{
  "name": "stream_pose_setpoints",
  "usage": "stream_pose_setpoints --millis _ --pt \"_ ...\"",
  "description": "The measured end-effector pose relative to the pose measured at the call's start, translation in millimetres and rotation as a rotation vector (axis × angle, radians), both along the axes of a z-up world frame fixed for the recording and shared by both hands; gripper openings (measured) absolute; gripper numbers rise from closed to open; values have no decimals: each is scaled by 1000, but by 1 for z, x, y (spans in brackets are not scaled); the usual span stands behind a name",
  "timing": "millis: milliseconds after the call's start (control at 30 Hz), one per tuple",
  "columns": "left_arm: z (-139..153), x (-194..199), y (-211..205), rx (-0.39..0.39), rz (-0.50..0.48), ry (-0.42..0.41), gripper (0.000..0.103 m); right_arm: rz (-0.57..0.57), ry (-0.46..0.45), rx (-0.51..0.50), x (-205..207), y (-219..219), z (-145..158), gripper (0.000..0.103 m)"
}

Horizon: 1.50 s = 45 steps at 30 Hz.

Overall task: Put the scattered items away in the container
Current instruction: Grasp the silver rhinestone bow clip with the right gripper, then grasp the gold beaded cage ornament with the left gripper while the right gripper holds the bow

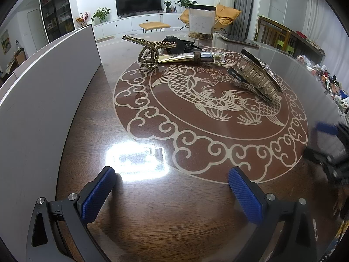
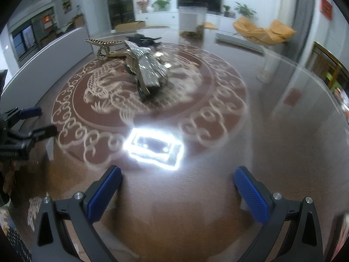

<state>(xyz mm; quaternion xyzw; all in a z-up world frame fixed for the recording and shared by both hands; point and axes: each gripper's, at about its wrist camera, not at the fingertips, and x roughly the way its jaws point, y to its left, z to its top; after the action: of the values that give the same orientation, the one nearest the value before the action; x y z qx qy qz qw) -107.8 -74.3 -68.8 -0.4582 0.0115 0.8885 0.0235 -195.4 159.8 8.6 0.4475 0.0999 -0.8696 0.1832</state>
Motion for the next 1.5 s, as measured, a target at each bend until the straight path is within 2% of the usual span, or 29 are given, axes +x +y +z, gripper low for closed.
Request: stream_pose_setpoints --millis 333,500,533,567,633,667,967,1067,1233,1300,1400,1467,1500 --pt "0 0 0 0 0 0 103 93 -1 0 -102 -80 -2 103" --pt "0 0 0 0 0 0 103 102 -1 -2 -122 -95 -3 103" --pt "0 0 0 0 0 0 103 102 -1 -1 -122 -95 -3 100" --pt "0 0 0 0 0 0 103 101 6 -5 -122 -94 -2 84" --pt "0 0 0 0 0 0 103 109 35 -23 -117 -92 2 63" --pt "0 0 0 0 0 0 103 117 37 -31 -115 -90 3 60" --pt "0 -3 -1 -2 -6 -9 103 131 43 -23 -71 -57 3 59" --pt "5 -29 2 -34 -62 -84 103 113 37 -40 -64 -49 3 59" --pt "56 -99 -5 -162 -73 -12 103 113 45 -15 -63 -52 3 60" --pt "70 -130 -9 -191 -79 -1 103 113 43 -18 -63 -51 2 60" --pt "67 -176 -9 -210 -126 -78 103 113 43 -20 -63 -51 3 60" --pt "60 -194 -5 -274 -168 -84 103 113 43 -20 -63 -51 3 60" --pt "53 -203 -2 -338 -189 -80 103 113 43 -20 -63 -51 3 60"
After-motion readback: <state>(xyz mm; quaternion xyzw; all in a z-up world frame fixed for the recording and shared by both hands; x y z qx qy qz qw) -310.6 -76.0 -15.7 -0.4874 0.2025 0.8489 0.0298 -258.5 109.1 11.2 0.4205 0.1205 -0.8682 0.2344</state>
